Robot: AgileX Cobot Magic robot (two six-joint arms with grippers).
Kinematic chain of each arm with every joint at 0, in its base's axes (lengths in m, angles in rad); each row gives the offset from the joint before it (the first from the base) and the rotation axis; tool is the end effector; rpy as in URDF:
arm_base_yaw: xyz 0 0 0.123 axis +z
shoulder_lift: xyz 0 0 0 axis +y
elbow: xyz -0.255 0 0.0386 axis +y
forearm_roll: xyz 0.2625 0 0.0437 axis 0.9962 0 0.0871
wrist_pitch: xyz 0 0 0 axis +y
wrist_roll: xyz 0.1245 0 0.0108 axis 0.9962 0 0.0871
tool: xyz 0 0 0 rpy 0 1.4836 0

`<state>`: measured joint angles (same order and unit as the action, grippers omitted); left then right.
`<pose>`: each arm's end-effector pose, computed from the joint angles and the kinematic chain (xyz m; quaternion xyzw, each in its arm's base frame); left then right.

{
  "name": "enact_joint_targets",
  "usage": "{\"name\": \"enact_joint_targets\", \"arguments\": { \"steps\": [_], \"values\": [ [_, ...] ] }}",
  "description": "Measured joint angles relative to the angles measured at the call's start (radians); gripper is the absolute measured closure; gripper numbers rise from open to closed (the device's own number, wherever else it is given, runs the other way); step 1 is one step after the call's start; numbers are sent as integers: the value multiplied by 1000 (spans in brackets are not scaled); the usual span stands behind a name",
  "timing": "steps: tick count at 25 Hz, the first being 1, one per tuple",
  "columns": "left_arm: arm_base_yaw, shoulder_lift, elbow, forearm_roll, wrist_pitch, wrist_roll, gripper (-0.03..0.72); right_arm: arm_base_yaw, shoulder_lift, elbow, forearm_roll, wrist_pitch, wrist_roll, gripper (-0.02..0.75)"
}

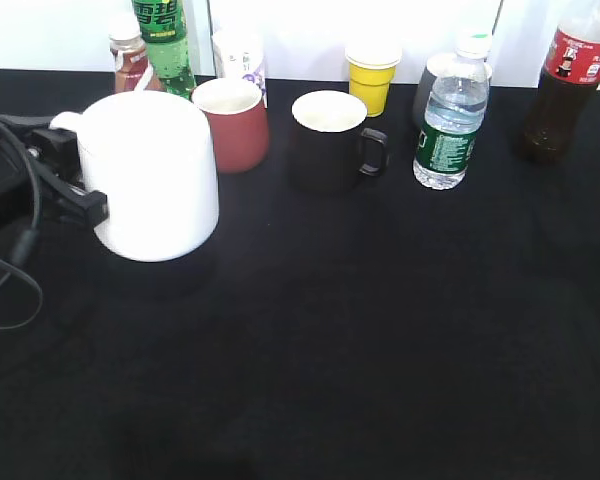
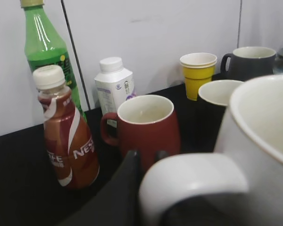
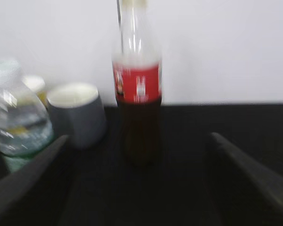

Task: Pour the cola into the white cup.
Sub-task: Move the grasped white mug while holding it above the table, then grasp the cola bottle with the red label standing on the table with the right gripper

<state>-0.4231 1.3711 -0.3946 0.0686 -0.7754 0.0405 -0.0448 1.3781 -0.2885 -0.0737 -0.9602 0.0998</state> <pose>0.2660 -0.1264 0.1732 0.2047 0.7180 -0.1281 0.6529 0.2740 -0.0047 0.1627 0.0161 0.7221 0.0262 0.6911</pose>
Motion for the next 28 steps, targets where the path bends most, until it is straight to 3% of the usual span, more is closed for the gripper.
{"name": "enact_joint_targets", "arguments": {
  "steps": [3,7,10,24,28],
  "values": [
    [0,0,0,0,-27,0,633,0,240,-142,-5,-85,0,66],
    [0,0,0,0,-28,0,633,0,443,-342,-80,-87,0,66],
    [0,-1,0,0,-29,-1,633,0,539,-444,-70,-79,0,66],
    [0,-1,0,0,-33,-1,633,0,795,-737,-76,-58,2,71],
    [0,-1,0,0,-34,-1,633,2,825,-794,-123,-39,29,134]
  ]
}}
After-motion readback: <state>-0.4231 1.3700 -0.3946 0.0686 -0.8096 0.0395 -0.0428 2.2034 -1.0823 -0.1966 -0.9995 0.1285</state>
